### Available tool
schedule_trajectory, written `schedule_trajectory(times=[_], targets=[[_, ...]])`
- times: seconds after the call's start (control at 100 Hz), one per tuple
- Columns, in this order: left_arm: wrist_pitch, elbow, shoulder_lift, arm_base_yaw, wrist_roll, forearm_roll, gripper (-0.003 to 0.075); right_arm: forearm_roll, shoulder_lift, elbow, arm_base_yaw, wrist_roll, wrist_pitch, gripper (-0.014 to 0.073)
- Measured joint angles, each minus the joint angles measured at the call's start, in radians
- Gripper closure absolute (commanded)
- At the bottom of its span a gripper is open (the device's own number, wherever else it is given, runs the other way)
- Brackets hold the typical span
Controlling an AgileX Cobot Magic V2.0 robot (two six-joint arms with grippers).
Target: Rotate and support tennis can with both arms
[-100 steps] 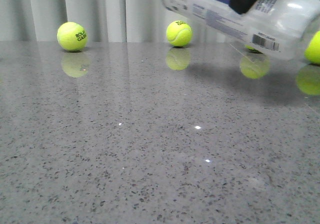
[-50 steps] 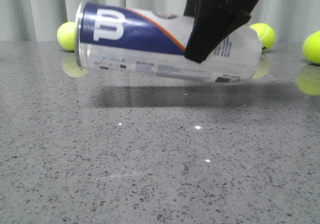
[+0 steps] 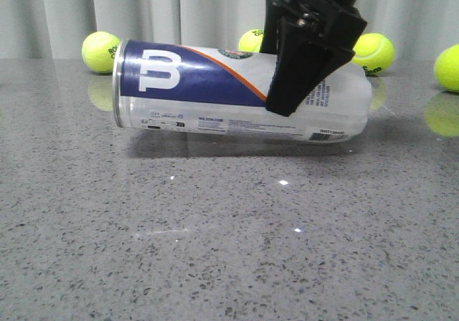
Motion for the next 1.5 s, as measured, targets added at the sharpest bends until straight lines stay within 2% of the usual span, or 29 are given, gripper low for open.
schedule_trajectory(times=[0.04,0.12,0.48,0.71,0.76,0.83,1.04,1.19,1.26,1.5], targets=[[0.000,0.000,0.000,0.000,0.000,0.000,0.0739,-0.001,0.000,0.000,0.000,0.000,0.000,-0.0076],[0.000,0.000,0.000,0.000,0.000,0.000,0.0739,-0.001,0.000,0.000,0.000,-0.001,0.000,-0.0052],[0.000,0.000,0.000,0.000,0.000,0.000,0.0739,-0.010,-0.002,0.000,0.000,-0.001,0.000,-0.0052],[0.000,0.000,0.000,0.000,0.000,0.000,0.0739,-0.042,-0.085,0.000,0.000,-0.002,0.000,-0.0044],[0.000,0.000,0.000,0.000,0.000,0.000,0.0739,-0.047,-0.112,0.000,0.000,-0.002,0.000,-0.0010],[0.000,0.000,0.000,0.000,0.000,0.000,0.0739,-0.049,-0.151,0.000,0.000,-0.002,0.000,0.0101],[0.000,0.000,0.000,0.000,0.000,0.000,0.0739,-0.050,-0.246,0.000,0.000,0.075,0.007,0.0673],[0.000,0.000,0.000,0.000,0.000,0.000,0.0739,-0.045,-0.286,0.000,0.000,0.140,0.010,0.0654],[0.000,0.000,0.000,0.000,0.000,0.000,0.0739,-0.027,-0.301,0.000,0.000,0.222,0.005,0.0654],[0.000,0.000,0.000,0.000,0.000,0.000,0.0739,-0.001,-0.378,0.031,0.000,0.728,-0.078,0.0654]])
